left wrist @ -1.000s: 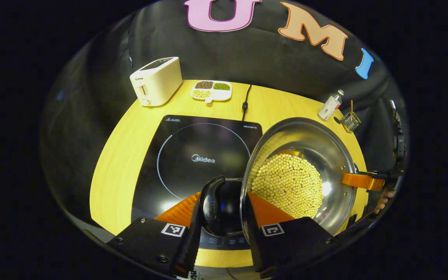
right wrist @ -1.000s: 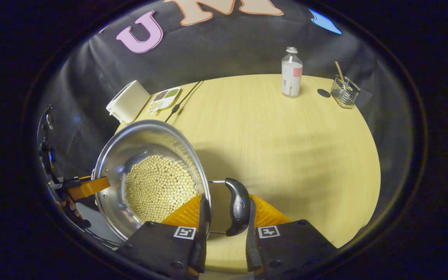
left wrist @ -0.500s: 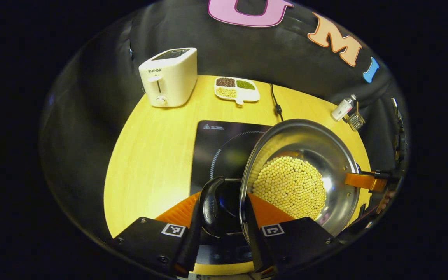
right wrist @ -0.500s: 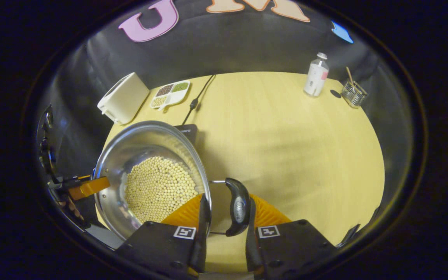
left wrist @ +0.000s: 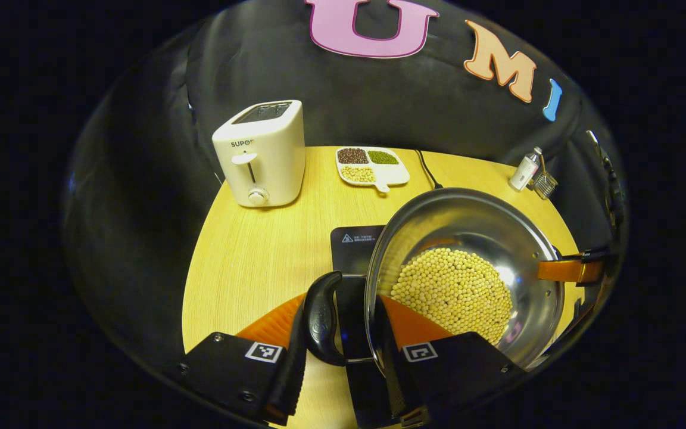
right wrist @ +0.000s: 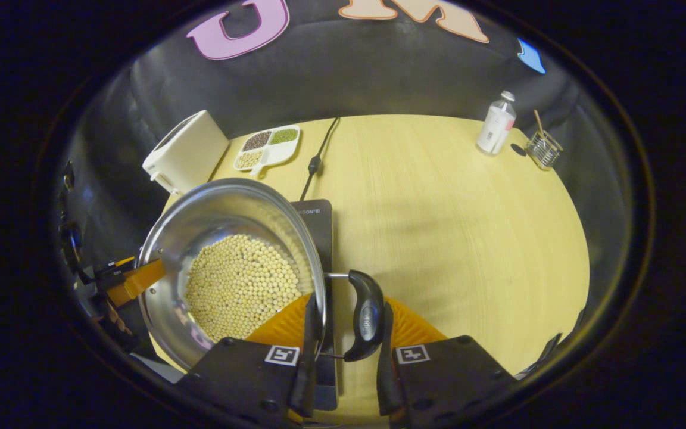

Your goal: First push the handle of the pot to place it horizontally, then grasp the pot with both hands and set it on the induction cooktop.

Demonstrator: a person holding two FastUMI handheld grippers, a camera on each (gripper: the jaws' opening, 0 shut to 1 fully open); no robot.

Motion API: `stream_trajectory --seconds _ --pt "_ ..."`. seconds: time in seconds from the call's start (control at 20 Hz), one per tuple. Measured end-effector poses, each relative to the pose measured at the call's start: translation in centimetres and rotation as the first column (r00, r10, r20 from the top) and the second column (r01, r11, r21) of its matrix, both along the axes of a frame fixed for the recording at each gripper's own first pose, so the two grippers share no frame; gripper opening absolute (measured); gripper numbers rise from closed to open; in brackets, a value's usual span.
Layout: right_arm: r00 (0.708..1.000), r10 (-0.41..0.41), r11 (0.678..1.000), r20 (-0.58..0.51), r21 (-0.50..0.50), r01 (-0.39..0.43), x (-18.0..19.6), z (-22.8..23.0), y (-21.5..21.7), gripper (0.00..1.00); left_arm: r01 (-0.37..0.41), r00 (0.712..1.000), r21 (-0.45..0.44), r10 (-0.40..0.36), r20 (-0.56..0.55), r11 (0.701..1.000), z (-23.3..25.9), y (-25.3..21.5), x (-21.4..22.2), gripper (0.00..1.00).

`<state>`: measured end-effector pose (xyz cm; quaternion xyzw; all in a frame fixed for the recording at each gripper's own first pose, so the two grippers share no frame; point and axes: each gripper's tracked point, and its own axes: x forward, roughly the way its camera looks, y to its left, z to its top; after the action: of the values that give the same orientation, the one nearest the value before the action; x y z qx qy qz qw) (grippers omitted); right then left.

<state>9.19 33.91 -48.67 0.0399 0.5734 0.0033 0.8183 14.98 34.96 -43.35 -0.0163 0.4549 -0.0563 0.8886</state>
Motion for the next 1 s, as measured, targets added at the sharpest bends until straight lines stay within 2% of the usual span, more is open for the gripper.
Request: stream_trajectory --seconds 0.05,0.1,0.15,0.2,0.25,0.3,0.35,0.4,0.45,0.5,0.6,0.65,0.7,0.85,0.95,1.0 --pt "1.000 -0.002 1.000 0.001 0.000 0.002 0.1 0.0 0.1 0.44 0.002 1.000 -0.003 -0.002 0.012 1.000 0.0 0.0 0.2 0.59" --pt "1.000 -0.005 1.000 0.006 0.000 0.005 0.3 -0.1 0.2 0.39 0.007 1.000 -0.006 -0.007 0.025 1.000 0.0 0.0 0.5 0.59" --pt "1.000 -0.004 1.000 0.012 -0.003 0.004 0.3 -0.1 0.2 0.44 0.014 0.999 -0.008 -0.014 0.035 1.000 -0.1 0.1 0.7 0.59" --pt "1.000 -0.002 1.000 0.018 -0.009 0.003 0.2 0.0 0.2 0.44 0.019 0.999 -0.008 -0.019 0.038 1.000 -0.2 0.1 0.7 0.59" --pt "1.000 0.001 1.000 0.026 -0.013 0.000 0.3 -0.2 0.2 0.39 0.018 0.999 -0.006 -0.018 0.041 1.000 -0.2 0.2 0.8 0.59" --pt "1.000 0.002 1.000 0.026 -0.012 -0.001 0.4 -0.3 0.2 0.41 0.018 0.999 -0.004 -0.018 0.040 1.000 -0.3 0.1 0.8 0.59" --pt "1.000 -0.003 1.000 0.026 -0.002 0.003 0.2 -0.1 0.2 0.49 0.020 0.999 0.003 -0.021 0.039 1.000 -0.3 0.1 0.8 0.60" --pt "1.000 -0.006 1.000 0.021 0.007 0.006 0.4 -0.3 0.2 0.45 0.020 1.000 0.005 -0.020 0.000 1.000 -1.2 0.0 0.2 0.65" --pt "1.000 -0.009 1.000 0.016 0.017 0.009 0.4 -0.2 0.2 0.53 0.016 0.997 0.014 -0.015 -0.075 1.000 -2.0 0.0 -0.9 0.67" --pt "1.000 -0.015 1.000 0.006 0.026 0.014 0.4 -0.4 0.2 0.53 0.006 0.995 0.011 -0.005 -0.099 1.000 -2.4 -0.3 -1.8 0.74" --pt "1.000 -0.027 0.998 -0.002 0.061 0.027 0.1 -0.2 0.3 0.57 -0.012 0.998 0.021 0.014 -0.054 1.000 -1.4 -0.2 -1.2 0.79" --pt "0.999 -0.033 0.996 -0.006 0.087 0.033 -0.4 0.2 0.7 0.67 -0.020 1.000 0.043 0.021 -0.023 0.999 -0.8 0.2 -0.8 0.77" --pt "0.999 -0.038 0.994 -0.005 0.099 0.038 -0.5 0.2 0.7 0.72 -0.020 1.000 0.067 0.019 0.004 0.998 -0.1 0.7 -0.5 0.77" --pt "0.999 -0.041 0.993 0.010 0.108 0.039 -1.1 0.4 0.2 0.95 -0.001 1.000 0.105 -0.001 0.021 0.995 1.0 1.1 -1.1 0.80" --pt "0.999 -0.048 0.990 0.023 0.136 0.044 -1.3 1.1 0.1 0.99 -0.018 0.999 0.115 0.013 0.038 0.993 1.8 1.2 -1.6 0.82" --pt "0.998 -0.055 0.988 0.029 0.146 0.050 -1.4 1.4 -0.2 0.95 -0.028 0.998 0.118 0.021 0.056 0.993 2.4 1.1 -1.6 0.82"
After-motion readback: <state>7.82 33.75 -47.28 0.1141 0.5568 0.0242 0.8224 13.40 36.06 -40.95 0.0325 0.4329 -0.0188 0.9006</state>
